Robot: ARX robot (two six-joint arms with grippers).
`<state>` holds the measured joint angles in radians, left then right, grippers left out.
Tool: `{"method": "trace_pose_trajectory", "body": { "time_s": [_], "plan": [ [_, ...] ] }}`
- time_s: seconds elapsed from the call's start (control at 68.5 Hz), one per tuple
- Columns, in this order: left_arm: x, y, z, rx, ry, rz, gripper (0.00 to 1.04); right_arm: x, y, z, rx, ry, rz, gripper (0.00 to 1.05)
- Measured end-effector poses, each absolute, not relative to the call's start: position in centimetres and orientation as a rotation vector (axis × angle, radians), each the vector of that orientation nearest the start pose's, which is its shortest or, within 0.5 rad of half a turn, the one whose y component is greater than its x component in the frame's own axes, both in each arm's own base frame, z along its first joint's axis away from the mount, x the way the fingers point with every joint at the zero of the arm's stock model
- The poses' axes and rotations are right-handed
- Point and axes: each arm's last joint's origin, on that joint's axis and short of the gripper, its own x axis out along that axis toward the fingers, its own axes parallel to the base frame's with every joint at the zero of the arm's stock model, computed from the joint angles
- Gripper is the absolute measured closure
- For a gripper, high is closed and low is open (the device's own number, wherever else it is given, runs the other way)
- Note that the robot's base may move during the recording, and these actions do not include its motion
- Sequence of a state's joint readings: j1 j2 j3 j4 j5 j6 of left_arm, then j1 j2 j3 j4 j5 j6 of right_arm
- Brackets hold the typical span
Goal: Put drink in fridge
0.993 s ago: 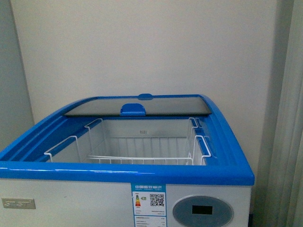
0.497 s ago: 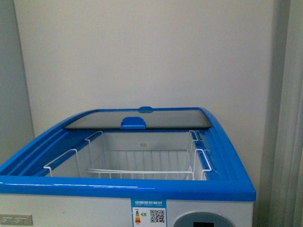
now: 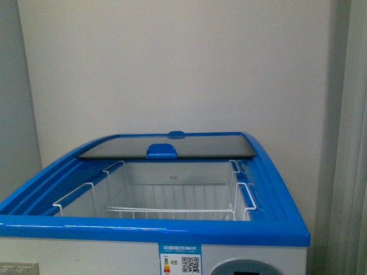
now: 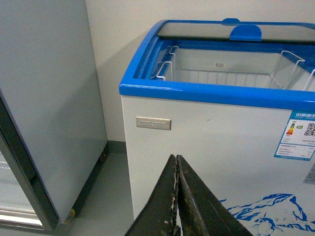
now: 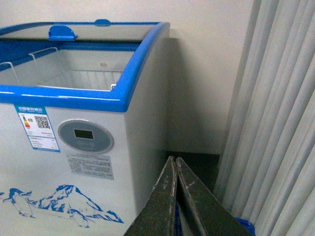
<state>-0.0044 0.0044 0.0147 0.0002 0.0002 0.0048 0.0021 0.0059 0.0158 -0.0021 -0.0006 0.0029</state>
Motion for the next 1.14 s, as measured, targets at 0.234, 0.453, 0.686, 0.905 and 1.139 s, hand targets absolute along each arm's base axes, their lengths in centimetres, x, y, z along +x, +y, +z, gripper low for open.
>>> {"method": "trace_pose_trajectory", "body": {
  "time_s": [0.234, 0.453, 0.686, 0.905, 1.139],
  "plan": [
    [9.71, -0.04, 16.82, 0.002, -0.01, -0.005, 0.66, 9.71, 0.02, 16.83, 0.002, -0.008, 0.003, 0.59],
    [9.71, -0.04, 16.82, 0.002, -0.01, -0.005, 0.29, 9.71, 0.02, 16.83, 0.002, -0.008, 0.003, 0.23],
    [9.71, -0.04, 16.82, 0.002, -0.01, -0.005, 0.08, 9.71, 0.02, 16.83, 0.003, -0.008, 0.003, 0.08],
    [9.71, -0.04, 16.82, 0.002, -0.01, -0.005, 0.08, 9.71, 0.02, 16.83, 0.002, -0.008, 0.003, 0.08],
    [9.71, -0.04, 16.82, 0.002, -0.01, -0.005, 0.08, 9.71, 0.02, 16.83, 0.002, -0.008, 0.003, 0.08]
  ]
}}
